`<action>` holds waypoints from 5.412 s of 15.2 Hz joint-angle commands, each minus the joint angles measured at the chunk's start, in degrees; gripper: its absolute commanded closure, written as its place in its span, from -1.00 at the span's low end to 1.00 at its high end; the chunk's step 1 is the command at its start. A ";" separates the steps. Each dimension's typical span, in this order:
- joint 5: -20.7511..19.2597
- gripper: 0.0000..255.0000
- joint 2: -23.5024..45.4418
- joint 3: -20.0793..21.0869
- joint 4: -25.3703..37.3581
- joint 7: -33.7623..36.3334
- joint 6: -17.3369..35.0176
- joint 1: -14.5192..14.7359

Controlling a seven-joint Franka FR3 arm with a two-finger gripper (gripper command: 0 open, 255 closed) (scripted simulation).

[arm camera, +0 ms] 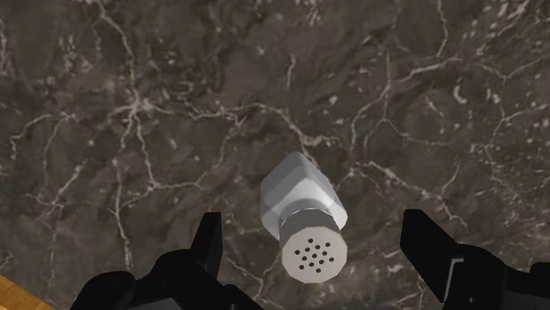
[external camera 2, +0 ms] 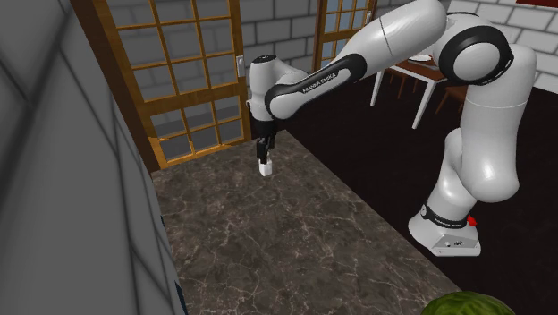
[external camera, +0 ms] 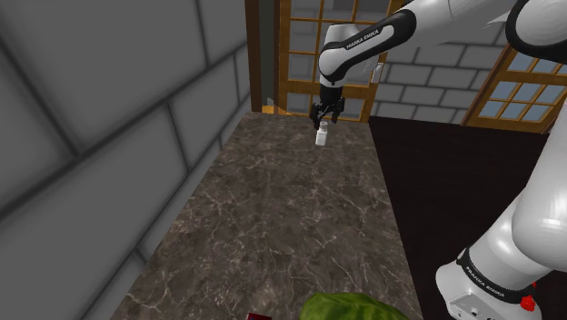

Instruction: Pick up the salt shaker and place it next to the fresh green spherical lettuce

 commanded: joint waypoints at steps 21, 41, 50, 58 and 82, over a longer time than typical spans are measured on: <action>-0.36 1.00 -2.39 -0.09 3.12 0.25 -5.49 0.07; -0.79 1.00 -5.31 -0.20 14.82 0.58 -20.08 0.09; -0.77 1.00 -4.95 -0.24 22.23 0.59 -27.14 0.01; -0.62 1.00 -3.55 -0.30 30.36 0.54 -33.87 -0.14; 1.54 1.00 -37.60 14.18 -6.91 25.60 -30.33 11.42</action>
